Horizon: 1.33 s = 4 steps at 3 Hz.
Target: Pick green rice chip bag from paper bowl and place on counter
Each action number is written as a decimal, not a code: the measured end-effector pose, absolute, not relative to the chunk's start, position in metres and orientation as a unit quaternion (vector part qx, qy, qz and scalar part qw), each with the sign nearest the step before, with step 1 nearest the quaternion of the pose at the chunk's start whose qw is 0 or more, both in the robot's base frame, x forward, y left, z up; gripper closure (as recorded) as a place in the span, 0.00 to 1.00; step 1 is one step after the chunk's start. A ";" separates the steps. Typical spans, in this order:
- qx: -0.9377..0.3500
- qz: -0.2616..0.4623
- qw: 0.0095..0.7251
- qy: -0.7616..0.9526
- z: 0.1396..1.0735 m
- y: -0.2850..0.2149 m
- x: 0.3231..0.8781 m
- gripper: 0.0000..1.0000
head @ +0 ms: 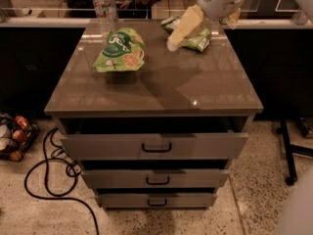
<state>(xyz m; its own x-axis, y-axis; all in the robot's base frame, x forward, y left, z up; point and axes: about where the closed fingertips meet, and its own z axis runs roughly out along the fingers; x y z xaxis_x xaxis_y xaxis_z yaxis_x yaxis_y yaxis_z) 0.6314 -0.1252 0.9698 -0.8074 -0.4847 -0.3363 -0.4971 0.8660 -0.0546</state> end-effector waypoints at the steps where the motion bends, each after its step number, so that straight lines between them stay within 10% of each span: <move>1: -0.219 0.037 0.174 0.959 0.972 -0.084 0.667 0.00; 4: -0.110 0.084 0.182 0.973 0.955 -0.003 0.716 0.00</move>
Offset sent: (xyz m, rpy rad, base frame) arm 0.0850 0.1012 0.0015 0.1269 0.1032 -0.2846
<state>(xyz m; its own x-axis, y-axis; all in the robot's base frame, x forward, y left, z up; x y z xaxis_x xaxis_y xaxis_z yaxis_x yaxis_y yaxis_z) 0.7163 -0.0027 0.9552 -0.9094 -0.1846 -0.3728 -0.2455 0.9616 0.1228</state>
